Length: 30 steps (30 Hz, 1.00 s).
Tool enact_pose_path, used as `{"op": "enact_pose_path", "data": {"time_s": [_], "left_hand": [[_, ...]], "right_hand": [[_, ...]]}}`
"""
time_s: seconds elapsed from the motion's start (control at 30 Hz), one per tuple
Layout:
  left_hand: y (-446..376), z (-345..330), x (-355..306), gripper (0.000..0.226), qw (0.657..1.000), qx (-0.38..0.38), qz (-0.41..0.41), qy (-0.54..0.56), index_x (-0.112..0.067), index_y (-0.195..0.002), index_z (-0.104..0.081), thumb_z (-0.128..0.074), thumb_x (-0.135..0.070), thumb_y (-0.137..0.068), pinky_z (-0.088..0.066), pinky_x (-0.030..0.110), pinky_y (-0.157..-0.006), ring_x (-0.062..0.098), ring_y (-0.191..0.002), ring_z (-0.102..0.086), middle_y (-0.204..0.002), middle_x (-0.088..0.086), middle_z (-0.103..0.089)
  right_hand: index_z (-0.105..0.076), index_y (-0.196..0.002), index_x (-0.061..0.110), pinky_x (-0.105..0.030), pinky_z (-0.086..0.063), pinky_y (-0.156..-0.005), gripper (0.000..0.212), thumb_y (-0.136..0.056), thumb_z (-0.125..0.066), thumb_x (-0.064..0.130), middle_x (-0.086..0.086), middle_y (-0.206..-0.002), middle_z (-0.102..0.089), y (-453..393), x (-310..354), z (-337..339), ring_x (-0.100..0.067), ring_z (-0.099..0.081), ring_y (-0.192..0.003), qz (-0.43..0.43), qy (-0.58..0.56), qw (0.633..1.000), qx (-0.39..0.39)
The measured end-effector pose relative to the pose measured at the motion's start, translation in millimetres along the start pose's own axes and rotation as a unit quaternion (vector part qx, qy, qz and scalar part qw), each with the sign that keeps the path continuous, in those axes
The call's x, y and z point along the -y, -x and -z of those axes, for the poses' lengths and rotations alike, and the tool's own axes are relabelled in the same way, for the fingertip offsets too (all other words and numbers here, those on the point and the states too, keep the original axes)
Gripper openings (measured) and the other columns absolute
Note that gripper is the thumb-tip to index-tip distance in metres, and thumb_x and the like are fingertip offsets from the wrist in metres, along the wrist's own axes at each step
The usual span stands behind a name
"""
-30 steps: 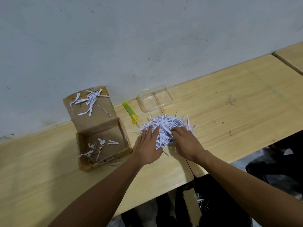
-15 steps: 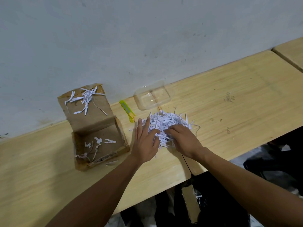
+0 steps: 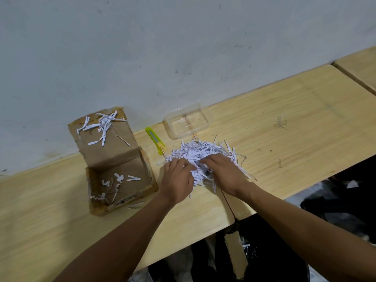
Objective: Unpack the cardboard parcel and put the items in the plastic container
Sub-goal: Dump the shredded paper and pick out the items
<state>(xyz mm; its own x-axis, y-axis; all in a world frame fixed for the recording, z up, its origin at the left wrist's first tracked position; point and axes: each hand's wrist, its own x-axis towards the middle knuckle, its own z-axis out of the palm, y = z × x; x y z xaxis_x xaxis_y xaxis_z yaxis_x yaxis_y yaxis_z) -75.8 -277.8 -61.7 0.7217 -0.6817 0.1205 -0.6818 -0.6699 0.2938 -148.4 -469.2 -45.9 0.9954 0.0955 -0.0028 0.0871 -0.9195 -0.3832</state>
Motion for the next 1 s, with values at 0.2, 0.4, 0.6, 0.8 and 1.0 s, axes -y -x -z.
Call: {"op": "enact_pose_path", "data": {"time_s": [0.2,0.4,0.6,0.8,1.0], "left_hand": [[3,-5,9,0.026,0.999,0.015,-0.039,0.014,-0.028,-0.086,-0.067,-0.042,-0.025,-0.081,-0.033,0.033,-0.083,0.022,-0.1,-0.053,-0.096,-0.007,-0.06],[3,1,14,0.032,1.0,-0.001,-0.013,0.011,-0.028,-0.108,-0.063,-0.043,-0.024,-0.084,-0.039,0.037,-0.083,0.022,-0.105,-0.049,-0.106,-0.005,-0.06],[-6,1,9,0.043,0.996,0.062,0.033,-0.049,-0.03,-0.123,-0.063,-0.036,-0.037,-0.09,-0.046,0.042,-0.09,0.03,-0.118,-0.051,-0.124,0.002,-0.061],[-9,6,8,0.038,0.995,0.016,0.068,-0.067,-0.022,-0.107,-0.07,-0.042,-0.04,-0.09,-0.049,0.048,-0.088,0.039,-0.119,-0.051,-0.122,0.012,-0.062],[-11,6,-1,0.028,0.998,0.019,0.024,-0.048,-0.028,-0.108,-0.061,-0.041,-0.03,-0.088,-0.044,0.041,-0.083,0.027,-0.105,-0.049,-0.112,-0.001,-0.055]], "right_hand": [[-0.041,-0.145,0.022,-0.045,-0.033,-0.104,0.06,-0.086,-0.041,0.013,-0.004,-0.154,-0.035,-2,-9,-6,-0.031,-0.032,-0.139,-0.068,0.066,0.993,0.076],[-0.056,-0.127,0.021,-0.048,-0.042,-0.096,0.05,-0.078,-0.056,0.014,-0.01,-0.142,-0.047,4,-5,-4,-0.035,-0.041,-0.128,-0.102,0.075,0.992,0.009],[-0.056,-0.125,0.024,-0.044,-0.042,-0.088,0.051,-0.075,-0.06,0.016,-0.002,-0.128,-0.056,7,-2,-18,-0.028,-0.048,-0.116,-0.029,0.127,0.991,0.025],[-0.061,-0.118,0.025,-0.046,-0.037,-0.093,0.045,-0.073,-0.059,0.018,-0.002,-0.126,-0.057,14,-16,-13,-0.032,-0.048,-0.121,-0.107,0.138,0.984,0.028],[-0.063,-0.109,0.018,-0.037,-0.031,-0.078,0.047,-0.063,-0.067,0.009,-0.005,-0.11,-0.061,-4,-1,-13,-0.029,-0.05,-0.102,-0.046,0.081,0.995,-0.025]]}}
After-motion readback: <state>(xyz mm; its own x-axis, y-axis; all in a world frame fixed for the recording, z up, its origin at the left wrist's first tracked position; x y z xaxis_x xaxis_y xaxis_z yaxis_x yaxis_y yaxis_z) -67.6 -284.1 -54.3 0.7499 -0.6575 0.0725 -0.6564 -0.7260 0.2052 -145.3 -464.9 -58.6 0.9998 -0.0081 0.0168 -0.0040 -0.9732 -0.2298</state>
